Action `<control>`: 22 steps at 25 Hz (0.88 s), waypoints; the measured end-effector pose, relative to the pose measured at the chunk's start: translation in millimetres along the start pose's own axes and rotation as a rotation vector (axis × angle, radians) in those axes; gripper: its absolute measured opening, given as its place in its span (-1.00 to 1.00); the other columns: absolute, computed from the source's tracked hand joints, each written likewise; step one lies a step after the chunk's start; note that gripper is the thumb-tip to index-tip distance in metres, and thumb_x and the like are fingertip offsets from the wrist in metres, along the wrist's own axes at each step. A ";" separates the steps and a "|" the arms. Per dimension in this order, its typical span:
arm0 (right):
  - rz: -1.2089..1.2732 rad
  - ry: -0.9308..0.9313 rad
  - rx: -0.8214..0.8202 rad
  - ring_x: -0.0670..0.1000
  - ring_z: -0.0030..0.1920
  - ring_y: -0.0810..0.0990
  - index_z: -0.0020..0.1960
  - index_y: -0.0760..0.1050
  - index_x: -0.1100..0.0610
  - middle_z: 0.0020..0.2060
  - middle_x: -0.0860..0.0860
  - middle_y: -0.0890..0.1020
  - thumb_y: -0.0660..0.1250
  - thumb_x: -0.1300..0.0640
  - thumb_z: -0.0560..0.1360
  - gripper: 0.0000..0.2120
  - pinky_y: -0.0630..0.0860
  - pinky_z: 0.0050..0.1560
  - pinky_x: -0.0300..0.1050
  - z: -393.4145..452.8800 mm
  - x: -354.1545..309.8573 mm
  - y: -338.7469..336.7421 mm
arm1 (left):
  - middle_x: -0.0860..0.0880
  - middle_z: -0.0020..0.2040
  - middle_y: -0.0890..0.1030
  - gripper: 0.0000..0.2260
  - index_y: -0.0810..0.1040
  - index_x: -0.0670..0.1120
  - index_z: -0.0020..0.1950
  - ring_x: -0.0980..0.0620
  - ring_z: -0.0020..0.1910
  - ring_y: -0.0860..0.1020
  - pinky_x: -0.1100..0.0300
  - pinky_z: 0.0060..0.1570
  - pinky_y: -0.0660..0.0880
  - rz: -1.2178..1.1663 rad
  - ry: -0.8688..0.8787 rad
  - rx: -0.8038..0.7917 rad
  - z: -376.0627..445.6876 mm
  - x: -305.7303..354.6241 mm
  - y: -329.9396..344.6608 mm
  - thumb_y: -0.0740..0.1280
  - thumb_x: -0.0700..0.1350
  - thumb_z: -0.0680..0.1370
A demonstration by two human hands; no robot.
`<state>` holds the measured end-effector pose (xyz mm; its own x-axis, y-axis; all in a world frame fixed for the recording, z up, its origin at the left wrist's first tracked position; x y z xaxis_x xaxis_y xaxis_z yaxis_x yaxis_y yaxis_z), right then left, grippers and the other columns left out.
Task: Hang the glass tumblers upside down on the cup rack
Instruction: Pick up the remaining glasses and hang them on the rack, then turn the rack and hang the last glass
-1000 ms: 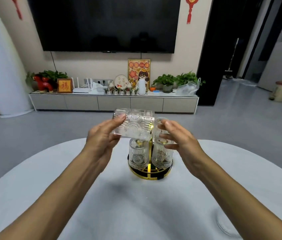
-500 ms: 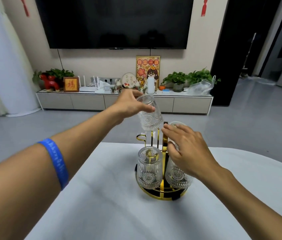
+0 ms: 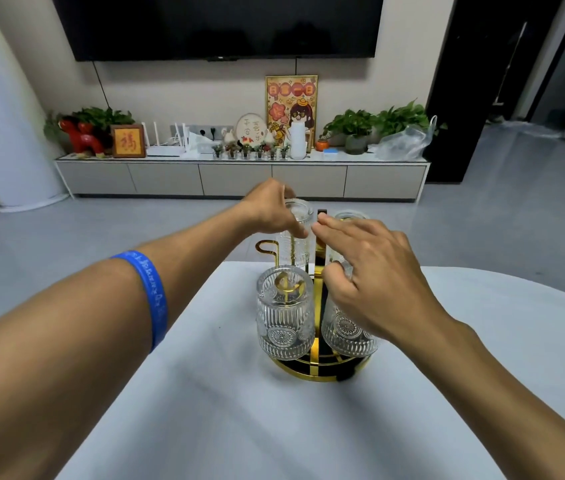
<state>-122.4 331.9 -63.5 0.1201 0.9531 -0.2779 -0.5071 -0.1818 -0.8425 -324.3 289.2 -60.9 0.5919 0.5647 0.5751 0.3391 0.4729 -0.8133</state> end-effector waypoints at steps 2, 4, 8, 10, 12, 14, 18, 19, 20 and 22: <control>-0.004 -0.007 0.011 0.03 0.35 0.37 0.37 0.44 -0.06 0.41 -0.09 0.47 0.10 0.03 0.39 -0.44 0.23 0.26 0.07 0.4 0.2 -1.9 | -0.15 0.36 0.50 -0.24 0.38 -0.19 0.42 -0.15 0.29 0.47 0.09 0.20 0.41 0.047 -0.015 -0.006 -1.5 -3.4 8.4 0.60 -0.09 0.29; -0.013 -0.021 0.022 0.05 0.32 0.40 0.35 0.47 -0.04 0.39 -0.08 0.49 0.11 0.03 0.37 -0.45 0.25 0.23 0.07 2.7 -0.3 -1.6 | -0.16 0.38 0.48 -0.23 0.36 -0.18 0.43 -0.15 0.31 0.46 0.04 0.25 0.42 0.041 -0.032 -0.011 -1.4 -6.8 9.8 0.60 -0.08 0.30; -0.026 -0.004 -0.035 0.05 0.38 0.33 0.42 0.37 -0.06 0.46 -0.09 0.39 0.09 0.04 0.43 -0.45 0.25 0.26 0.10 5.8 1.4 3.3 | -0.16 0.50 0.33 -0.17 0.19 -0.14 0.53 -0.18 0.40 0.37 0.00 0.34 0.36 0.061 -0.067 -0.106 -10.4 -4.7 6.7 0.54 -0.05 0.38; -0.002 -0.004 -0.094 0.04 0.47 0.21 0.50 0.21 -0.10 0.53 -0.12 0.25 0.09 0.05 0.52 -0.47 0.21 0.33 0.15 2.8 5.1 4.6 | -0.15 0.54 0.26 -0.19 0.11 -0.10 0.56 -0.18 0.44 0.31 -0.05 0.38 0.31 0.073 -0.069 -0.108 -24.4 1.8 -4.3 0.49 -0.04 0.44; 0.042 0.017 -0.120 0.01 0.53 0.09 0.53 0.10 -0.12 0.56 -0.14 0.12 0.08 0.02 0.59 -0.48 0.14 0.41 0.19 -13.0 10.4 1.9 | -0.13 0.55 0.23 -0.25 0.09 -0.06 0.57 -0.17 0.46 0.28 -0.06 0.39 0.29 -0.009 -0.043 -0.008 -45.3 11.1 -19.3 0.44 -0.10 0.50; 0.093 0.101 -0.096 0.03 0.53 0.10 0.52 0.15 -0.12 0.57 -0.12 0.10 0.09 0.01 0.60 -0.51 0.16 0.42 0.20 -44.3 11.3 -9.6 | -0.11 0.54 0.25 -0.32 0.12 -0.02 0.57 -0.12 0.41 0.35 -0.01 0.35 0.35 -0.106 0.041 0.144 -81.9 21.6 -33.5 0.36 -0.21 0.53; -0.008 0.322 -0.168 0.11 0.49 0.17 0.45 0.29 -0.08 0.57 -0.03 0.13 0.16 0.02 0.56 -0.55 0.23 0.34 0.18 -124.3 33.3 -31.8 | -0.06 0.47 0.39 -0.37 0.24 0.04 0.53 0.15 -0.05 0.53 0.22 0.01 0.46 -0.127 0.212 0.189 -165.0 49.3 -21.4 0.33 -0.25 0.50; -0.062 0.379 -0.209 0.12 0.50 0.16 0.46 0.28 -0.07 0.57 -0.02 0.12 0.18 0.00 0.55 -0.53 0.21 0.35 0.17 -148.1 42.6 -37.7 | -0.05 0.46 0.41 -0.38 0.26 0.05 0.52 0.11 0.05 0.54 0.20 0.05 0.46 -0.162 0.225 0.161 -181.9 55.2 -9.8 0.34 -0.23 0.50; -0.123 0.432 -0.230 0.14 0.51 0.13 0.47 0.27 -0.07 0.58 -0.02 0.11 0.20 -0.03 0.54 -0.50 0.20 0.36 0.17 -167.3 52.0 -43.9 | -0.05 0.45 0.42 -0.39 0.27 0.06 0.52 0.05 0.19 0.51 0.15 0.12 0.47 -0.185 0.232 0.121 -197.4 60.4 1.4 0.36 -0.21 0.50; -0.228 0.563 -0.240 0.17 0.53 0.09 0.50 0.21 -0.07 0.58 0.00 0.08 0.23 -0.13 0.52 -0.42 0.17 0.38 0.18 -209.7 72.5 -60.6 | -0.04 0.47 0.40 -0.39 0.27 0.06 0.52 -0.02 0.37 0.40 0.00 0.27 0.43 -0.212 0.229 0.022 -230.6 74.8 31.4 0.36 -0.18 0.50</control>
<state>96.0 361.3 -129.3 0.6637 0.7134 -0.2248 -0.2196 -0.1014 -0.9703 -100.8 190.4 -63.8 0.6599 0.2861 0.6948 0.4583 0.5795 -0.6739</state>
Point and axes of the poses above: each hand's wrist, its own z-axis towards the middle knuckle, its own y-axis out of the palm, x = y × z, the point moved 3 cm from there along z, towards the middle knuckle
